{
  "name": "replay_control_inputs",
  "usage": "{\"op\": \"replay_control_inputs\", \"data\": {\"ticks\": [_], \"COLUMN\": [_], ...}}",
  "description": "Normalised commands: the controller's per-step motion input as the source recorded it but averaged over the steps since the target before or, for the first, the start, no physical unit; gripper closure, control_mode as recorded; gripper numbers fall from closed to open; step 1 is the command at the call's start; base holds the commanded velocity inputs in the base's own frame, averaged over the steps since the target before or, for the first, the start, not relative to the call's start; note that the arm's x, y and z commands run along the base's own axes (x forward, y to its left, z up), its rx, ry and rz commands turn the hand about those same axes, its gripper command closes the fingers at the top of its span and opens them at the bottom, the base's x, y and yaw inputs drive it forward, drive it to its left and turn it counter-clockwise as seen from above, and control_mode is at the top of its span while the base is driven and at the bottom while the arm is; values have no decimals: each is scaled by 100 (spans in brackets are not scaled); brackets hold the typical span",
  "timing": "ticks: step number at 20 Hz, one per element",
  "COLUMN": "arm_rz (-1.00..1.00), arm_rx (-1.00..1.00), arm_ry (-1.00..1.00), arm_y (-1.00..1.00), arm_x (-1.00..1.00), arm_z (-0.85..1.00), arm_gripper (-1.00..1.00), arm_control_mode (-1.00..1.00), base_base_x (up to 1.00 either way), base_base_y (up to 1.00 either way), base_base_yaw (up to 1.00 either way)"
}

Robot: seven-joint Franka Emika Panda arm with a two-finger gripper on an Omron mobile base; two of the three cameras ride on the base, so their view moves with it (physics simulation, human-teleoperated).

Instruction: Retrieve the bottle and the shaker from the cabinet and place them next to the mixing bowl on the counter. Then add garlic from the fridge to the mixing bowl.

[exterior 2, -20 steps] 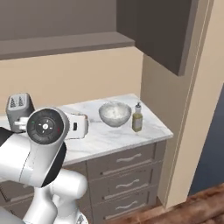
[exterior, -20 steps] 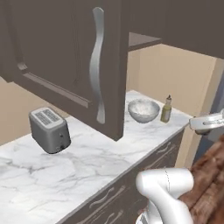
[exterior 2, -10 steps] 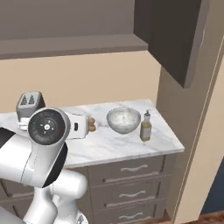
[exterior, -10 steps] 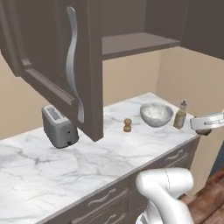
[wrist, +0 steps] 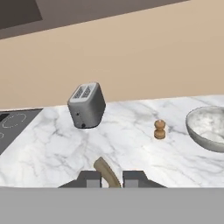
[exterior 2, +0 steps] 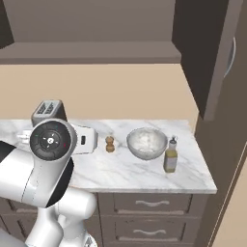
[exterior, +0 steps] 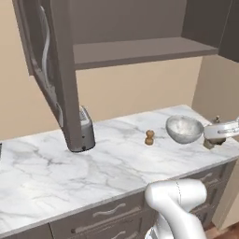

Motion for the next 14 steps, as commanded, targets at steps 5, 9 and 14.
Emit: {"op": "replay_control_inputs", "data": {"ticks": [5, 9, 14], "arm_rz": [0, 0, 0], "arm_rx": [0, 0, 0], "arm_ry": [0, 0, 0], "arm_y": [0, 0, 0], "arm_x": [0, 0, 0], "arm_z": [0, 0, 0], "arm_gripper": [100, 100, 100], "arm_control_mode": [100, 100, 100], "base_base_x": [77, 76, 75], "base_base_y": [-10, 0, 0], "base_base_yaw": [41, 37, 35]}}
